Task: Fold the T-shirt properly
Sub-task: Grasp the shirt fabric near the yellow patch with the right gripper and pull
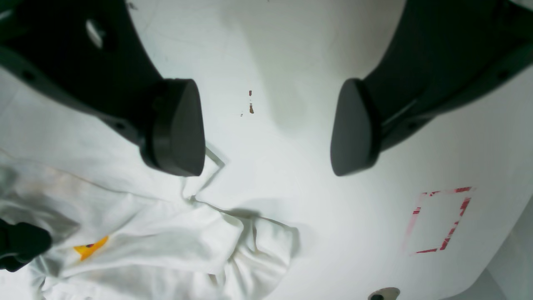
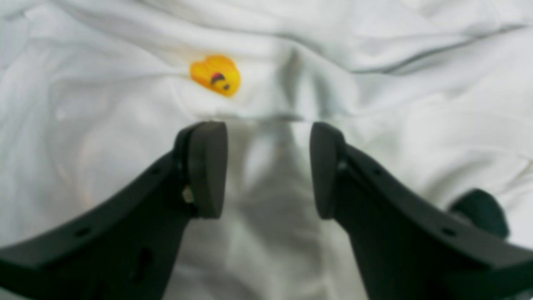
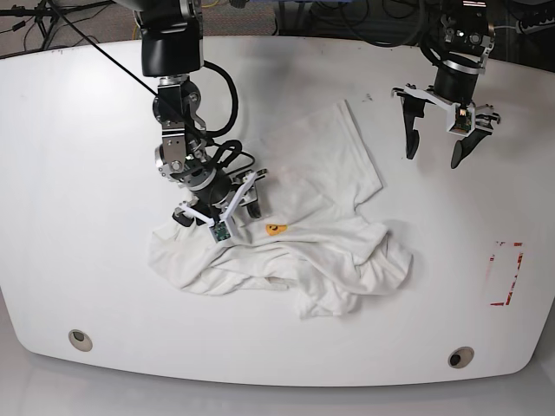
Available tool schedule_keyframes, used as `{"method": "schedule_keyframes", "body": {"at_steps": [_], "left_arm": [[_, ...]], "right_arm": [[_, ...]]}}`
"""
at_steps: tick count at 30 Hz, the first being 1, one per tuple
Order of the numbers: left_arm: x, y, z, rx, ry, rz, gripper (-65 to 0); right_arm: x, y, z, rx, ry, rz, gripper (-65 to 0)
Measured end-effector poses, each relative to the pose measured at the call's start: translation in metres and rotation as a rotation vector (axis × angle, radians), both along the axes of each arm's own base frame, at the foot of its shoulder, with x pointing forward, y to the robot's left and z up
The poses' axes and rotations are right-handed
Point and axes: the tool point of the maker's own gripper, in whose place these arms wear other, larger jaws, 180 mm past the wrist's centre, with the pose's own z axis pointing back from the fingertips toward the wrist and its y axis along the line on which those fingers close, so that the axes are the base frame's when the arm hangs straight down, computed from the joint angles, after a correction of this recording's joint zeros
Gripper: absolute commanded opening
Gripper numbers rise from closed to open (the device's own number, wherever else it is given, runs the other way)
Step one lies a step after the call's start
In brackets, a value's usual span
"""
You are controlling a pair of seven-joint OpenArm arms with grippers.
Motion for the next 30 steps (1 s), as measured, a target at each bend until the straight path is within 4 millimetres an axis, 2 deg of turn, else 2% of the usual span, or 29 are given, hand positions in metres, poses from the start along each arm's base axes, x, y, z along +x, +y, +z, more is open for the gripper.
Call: {"method": "schedule_keyframes", "body": {"at_steps": [4,8,14,19,21,30], "left_arm": [[0.000,0.000,0.000,0.000,-0.002,0.000,-20.8],[0.003,0.000,0.002,0.000,-0.007,0.000,-21.0],[0.010,0.001,0.006,0.000,-0.029,0.001,-20.9],[0.007,0.000,0.004,0.000,-0.020,-0.002,-20.8],[0.005,-0.001,0.003,-0.001,-0.015,-0.003,-20.8],[0.006,0.001,0.006,0.000,-0.030,0.002,-20.9]], "right_arm": [[0.002,-0.017,0.000,-0.030,-0.005,-0.014,-37.4],[0.001,-0.025,-0.001,-0.049,-0.004,-0.022,-39.0],[-0.001,-0.020,-0.003,-0.055,0.001,-0.004,-38.4],[-0.001,-0.017,-0.010,-0.041,0.021,-0.007,-35.7],[0.004,-0.016,-0.018,-0.031,0.039,-0.012,-35.5],[0.011,-0.002,-0.022,0.028,0.021,-0.022,-35.3]]}}
